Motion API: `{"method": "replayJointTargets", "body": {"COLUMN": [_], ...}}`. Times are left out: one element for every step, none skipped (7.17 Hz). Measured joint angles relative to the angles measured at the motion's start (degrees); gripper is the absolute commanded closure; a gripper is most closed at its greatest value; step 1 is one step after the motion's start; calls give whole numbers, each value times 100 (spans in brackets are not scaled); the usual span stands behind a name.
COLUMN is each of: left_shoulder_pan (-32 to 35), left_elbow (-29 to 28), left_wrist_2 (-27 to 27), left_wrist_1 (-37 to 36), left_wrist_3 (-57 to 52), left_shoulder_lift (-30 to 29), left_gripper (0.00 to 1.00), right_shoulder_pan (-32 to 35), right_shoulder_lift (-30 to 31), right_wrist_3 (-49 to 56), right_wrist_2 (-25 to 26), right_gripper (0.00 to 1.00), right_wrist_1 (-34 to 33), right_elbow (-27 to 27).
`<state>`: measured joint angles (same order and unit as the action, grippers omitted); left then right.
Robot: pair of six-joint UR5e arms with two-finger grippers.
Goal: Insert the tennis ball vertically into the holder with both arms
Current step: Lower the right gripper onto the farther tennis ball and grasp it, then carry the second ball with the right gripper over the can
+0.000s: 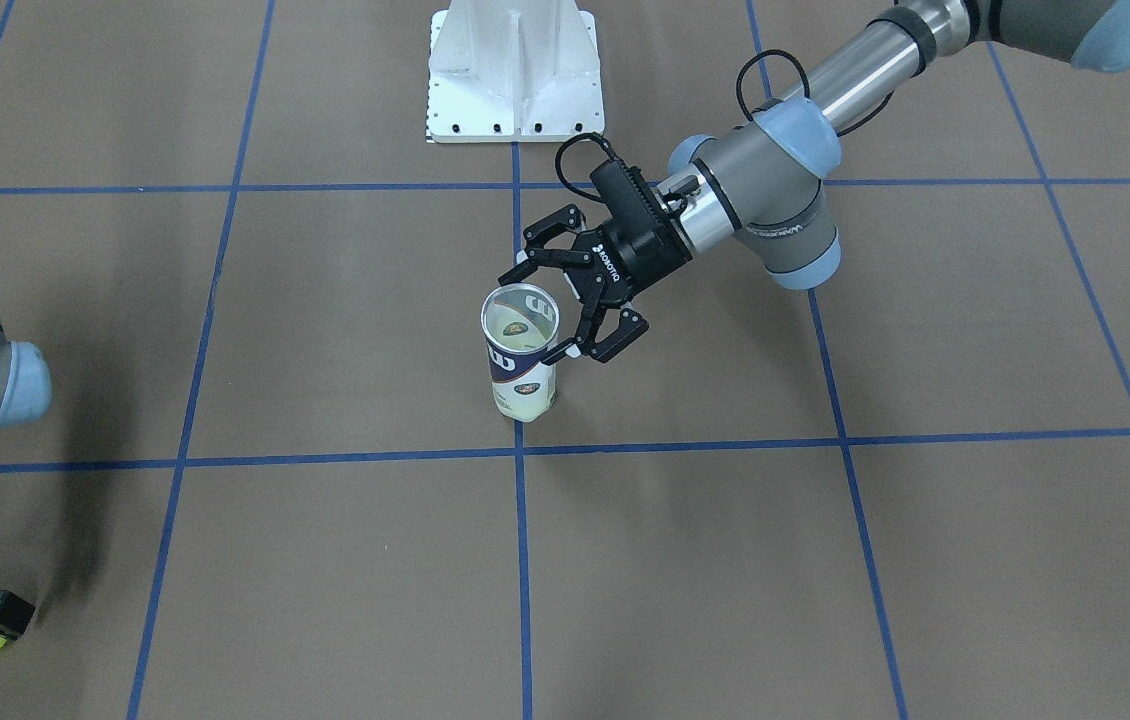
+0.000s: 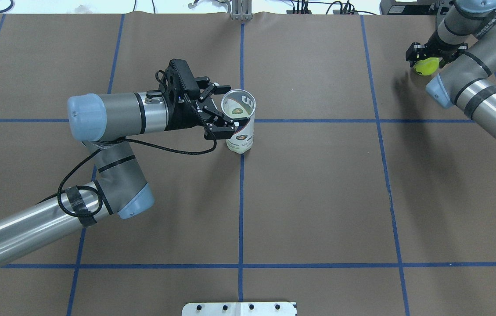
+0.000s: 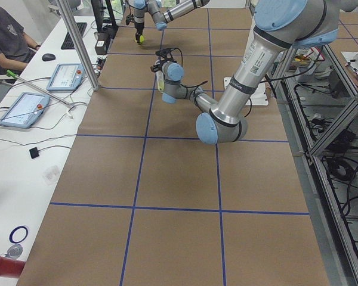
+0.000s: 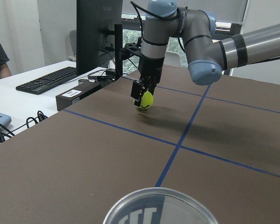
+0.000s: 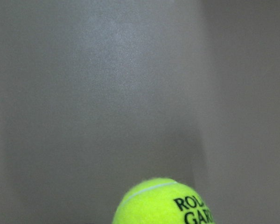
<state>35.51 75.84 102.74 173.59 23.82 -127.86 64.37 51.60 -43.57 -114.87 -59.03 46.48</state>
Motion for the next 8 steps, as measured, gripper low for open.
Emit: {"method": "replayJointTargets", "body": {"left_shoulder_pan": [0, 0, 0, -1, -8, -18, -28, -31], "left_elbow": [-4, -4, -4, -10, -21, -28, -31, -33], "left_wrist_2": [0, 0, 0, 0, 0, 0, 0, 0], "left_wrist_1": [0, 0, 0, -2, -6, -8, -7, -5], "left_wrist_3": [0, 0, 0, 0, 0, 0, 0, 0], "left_shoulder_lift": [-2, -5, -8, -10, -11, -14, -21, -24], "left_gripper": [2, 2, 2, 2, 2, 2, 2, 2], "right_shoulder_pan": [-5, -7, -5, -4, 5, 17, 26, 12], "right_shoulder_lift": [-3, -11, -21, -34, -45, -9, 70, 132], "right_wrist_3": [3, 3, 0, -2, -18, -134, -408, -754], "right_wrist_2": [17, 33, 39, 40, 29, -36, -274, -696], "right_gripper": [42, 88, 100, 100, 100, 100, 100, 100], "right_wrist_1": [1, -1, -1, 0, -14, -98, -353, -851], "right_elbow": [-4, -6, -6, 17, 140, 492, 1102, 1903]}}
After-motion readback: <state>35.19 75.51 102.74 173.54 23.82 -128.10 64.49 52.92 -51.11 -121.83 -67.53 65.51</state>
